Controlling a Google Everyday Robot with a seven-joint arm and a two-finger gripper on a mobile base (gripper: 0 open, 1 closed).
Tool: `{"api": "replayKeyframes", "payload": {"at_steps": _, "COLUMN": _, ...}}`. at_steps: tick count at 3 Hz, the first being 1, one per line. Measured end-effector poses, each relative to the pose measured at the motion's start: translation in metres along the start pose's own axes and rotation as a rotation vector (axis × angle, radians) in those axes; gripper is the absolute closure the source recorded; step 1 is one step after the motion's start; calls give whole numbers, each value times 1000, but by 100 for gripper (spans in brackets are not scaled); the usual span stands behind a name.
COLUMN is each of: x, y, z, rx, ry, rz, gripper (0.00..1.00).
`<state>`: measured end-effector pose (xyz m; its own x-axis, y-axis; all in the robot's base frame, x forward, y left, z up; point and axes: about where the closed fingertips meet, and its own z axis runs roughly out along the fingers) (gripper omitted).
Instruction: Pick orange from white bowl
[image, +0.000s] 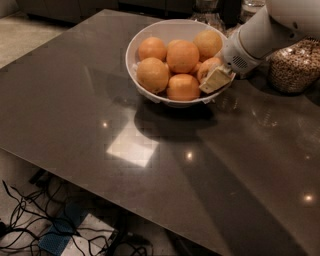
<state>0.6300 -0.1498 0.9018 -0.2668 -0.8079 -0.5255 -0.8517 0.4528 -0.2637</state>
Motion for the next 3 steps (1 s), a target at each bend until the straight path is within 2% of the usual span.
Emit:
{"api": "replayKeyframes", "payload": {"at_steps": 1, "x": 0, "y": 0, "z": 0, "rx": 0, "ry": 0, "rz": 0, "gripper": 94}}
{"api": "replayKeyframes", "payload": {"at_steps": 2, "x": -3, "y": 4, "z": -3, "rx": -13, "ry": -15, "rz": -11, "gripper": 100}}
{"api": "replayKeyframes", "payload": {"at_steps": 3, "x": -16, "y": 11, "z": -20, "rx": -37, "ry": -99, "rz": -53, "gripper": 100}}
